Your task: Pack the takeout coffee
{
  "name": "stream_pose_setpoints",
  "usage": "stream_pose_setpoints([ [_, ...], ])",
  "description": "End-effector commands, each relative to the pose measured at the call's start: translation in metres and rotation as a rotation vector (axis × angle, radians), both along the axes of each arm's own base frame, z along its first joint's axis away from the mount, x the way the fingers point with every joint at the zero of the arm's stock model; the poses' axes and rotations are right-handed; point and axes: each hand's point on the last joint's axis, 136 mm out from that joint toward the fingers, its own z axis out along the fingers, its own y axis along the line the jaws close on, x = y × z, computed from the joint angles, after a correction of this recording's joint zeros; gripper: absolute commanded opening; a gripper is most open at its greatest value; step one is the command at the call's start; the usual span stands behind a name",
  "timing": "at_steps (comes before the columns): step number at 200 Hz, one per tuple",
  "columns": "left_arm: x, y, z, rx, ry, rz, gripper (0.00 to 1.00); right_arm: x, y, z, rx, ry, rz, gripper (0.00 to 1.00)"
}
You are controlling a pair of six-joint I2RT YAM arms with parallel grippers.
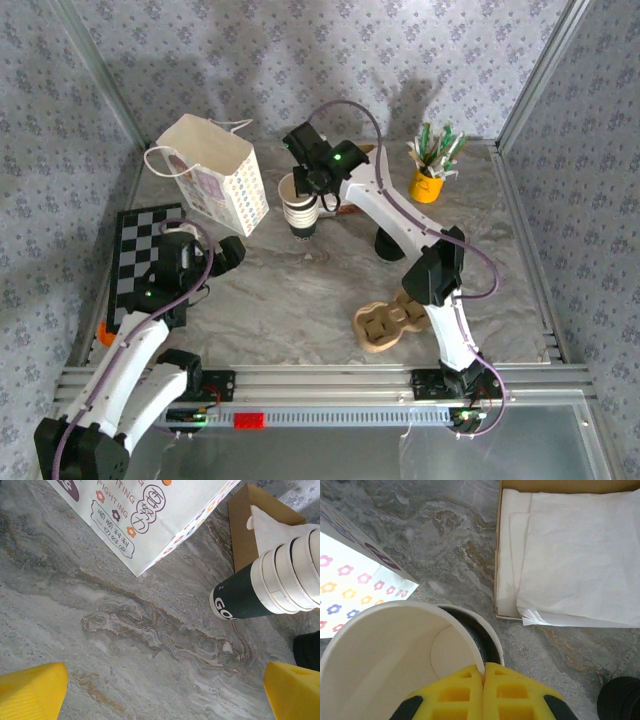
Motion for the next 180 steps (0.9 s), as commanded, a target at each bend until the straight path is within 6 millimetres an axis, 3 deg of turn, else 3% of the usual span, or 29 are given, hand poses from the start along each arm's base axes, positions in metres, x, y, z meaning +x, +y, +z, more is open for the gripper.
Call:
stream_pose_setpoints([
  [1,0.005,-0.005,0.016,-0.02,-0.029,-0.013,1.0,-0.002,-0.005,0.04,0.103,-0.042,-0.015,0.04],
  [62,0.004,-0.011,0.021,-0.02,-0.031,-0.035,1.0,-0.015,-0.016,0.096,0.241,-0.104,-0.003,0.04],
  [100,0.0,-0.018,0.023,-0.017,-0.029,-0.062,1.0,-0.03,-0.055,0.117,0.244,-0.146,-0.049,0.05],
  [140,-0.006,-0.029,0.028,-0.014,-0.025,-0.108,1.0,-0.054,-0.114,0.1,0.219,-0.13,-0.131,0.05],
  [180,-0.014,-0.047,0.025,-0.037,-0.024,-0.146,1.0,-0.079,-0.167,0.045,0.185,-0.038,-0.21,0.05],
])
